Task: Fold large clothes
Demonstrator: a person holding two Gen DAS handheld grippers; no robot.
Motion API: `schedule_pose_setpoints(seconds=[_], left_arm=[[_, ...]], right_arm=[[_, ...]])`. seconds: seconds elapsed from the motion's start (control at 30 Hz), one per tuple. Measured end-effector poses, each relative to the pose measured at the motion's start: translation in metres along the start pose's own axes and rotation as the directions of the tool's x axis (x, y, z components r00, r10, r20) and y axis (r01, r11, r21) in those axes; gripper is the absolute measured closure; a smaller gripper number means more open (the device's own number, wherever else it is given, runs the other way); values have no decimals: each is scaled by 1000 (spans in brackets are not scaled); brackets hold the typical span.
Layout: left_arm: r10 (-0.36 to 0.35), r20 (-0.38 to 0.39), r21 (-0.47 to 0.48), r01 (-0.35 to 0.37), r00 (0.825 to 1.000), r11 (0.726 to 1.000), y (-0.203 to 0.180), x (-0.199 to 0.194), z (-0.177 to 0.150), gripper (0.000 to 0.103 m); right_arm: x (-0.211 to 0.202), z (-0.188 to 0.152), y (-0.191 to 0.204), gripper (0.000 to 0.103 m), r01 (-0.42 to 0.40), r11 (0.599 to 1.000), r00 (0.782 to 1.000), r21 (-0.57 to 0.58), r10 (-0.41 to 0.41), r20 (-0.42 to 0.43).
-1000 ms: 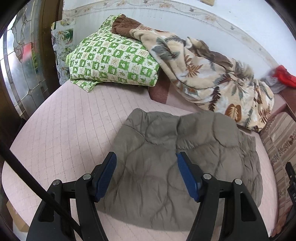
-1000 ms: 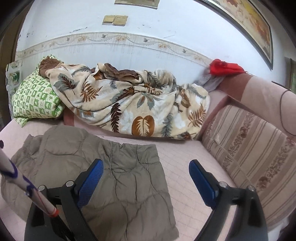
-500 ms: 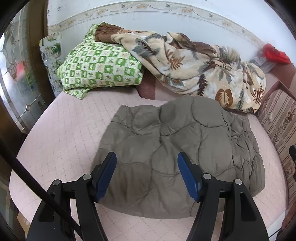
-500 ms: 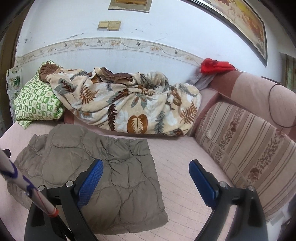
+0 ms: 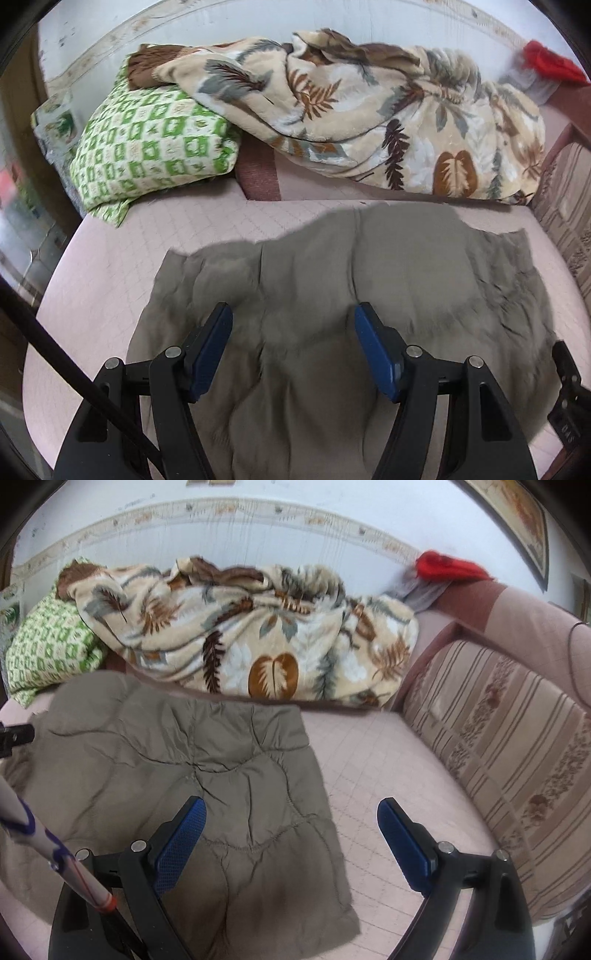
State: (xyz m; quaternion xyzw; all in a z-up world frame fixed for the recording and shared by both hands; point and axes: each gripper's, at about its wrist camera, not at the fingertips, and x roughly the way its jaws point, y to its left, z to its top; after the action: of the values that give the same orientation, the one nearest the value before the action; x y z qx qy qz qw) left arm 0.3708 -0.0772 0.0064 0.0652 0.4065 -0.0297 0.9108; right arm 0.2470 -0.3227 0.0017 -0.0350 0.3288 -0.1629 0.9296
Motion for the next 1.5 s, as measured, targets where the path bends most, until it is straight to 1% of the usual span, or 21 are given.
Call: schedule_pose_setpoints(seconds=[0.1,0.3,0.4,0.5,0.57,0.63,0.7,0.77,0.87,0.97,1.0,1.03,1.07,1.1,1.2,1.27,1.33,1.37,1.4,1.43,1.5], left_arm=[[4,-40,0,-4,999,1000,-2,33,17,35],[-9,-147,-80,-3,989,997,0,104,34,34],[3,-153,-106,-20,988,994,1,127,32,26],[0,-158,-141,-22,988,990,7,143,26,24],[-18,-158,-170,-9,987,985,13,140,26,24],[-31,-154,-194,0,988,981,22,126,27,24],[-54,-130,-233,22,990,972,35,102,26,24],[-52,-90,-253,28,995,967,49,76,23,24],[16,-53,-235,-28,998,972,70,47,13,24],[76,-46,-225,-85,996,971,93,37,1,24],[93,-57,-223,-104,994,969,99,39,-2,24],[108,-73,-227,-122,991,966,106,44,-6,24],[118,-92,-236,-137,989,962,115,50,-8,24],[124,-110,-247,-148,986,958,122,57,-11,24],[114,-172,-282,-160,978,946,137,85,-19,24],[116,-196,-290,-170,974,942,142,100,-22,24],[85,-200,-316,-146,976,938,148,111,-26,24],[65,-196,-334,-129,978,934,151,115,-27,24],[49,-191,-349,-114,980,930,153,119,-28,23],[34,-188,-365,-102,982,925,155,123,-28,22],[12,-194,-394,-89,981,915,159,132,-27,20]], right_arm=[[30,1,4,7,-13,1000,999,9,13,-41],[89,0,11,8,-19,1000,992,24,22,-121],[106,-3,10,8,-34,998,990,46,40,-137],[118,-3,8,7,-49,997,989,66,58,-136],[128,-3,6,6,-60,994,986,86,72,-148],[137,-3,4,3,-62,992,982,110,80,-173],[142,-2,4,2,-74,991,977,115,95,-190],[135,1,2,4,-90,990,977,109,109,-181],[97,11,-3,5,-106,989,988,105,117,-97],[61,23,4,5,-166,981,985,102,170,-32],[50,28,11,6,-197,976,980,92,199,-14],[44,32,18,11,-226,971,974,80,227,0],[38,37,29,19,-271,961,963,63,271,10],[36,42,42,23,-326,944,945,47,326,6],[52,56,82,41,-442,896,895,41,443,-47],[74,60,109,42,-460,887,881,48,462,-102],[103,59,128,42,-417,907,894,61,422,-153],[120,57,134,42,-404,911,894,80,411,-180],[135,55,138,37,-396,912,889,105,409,-204],[150,53,139,35,-389,911,886,133,410,-216],[166,51,140,29,-376,914,892,154,401,-207]])
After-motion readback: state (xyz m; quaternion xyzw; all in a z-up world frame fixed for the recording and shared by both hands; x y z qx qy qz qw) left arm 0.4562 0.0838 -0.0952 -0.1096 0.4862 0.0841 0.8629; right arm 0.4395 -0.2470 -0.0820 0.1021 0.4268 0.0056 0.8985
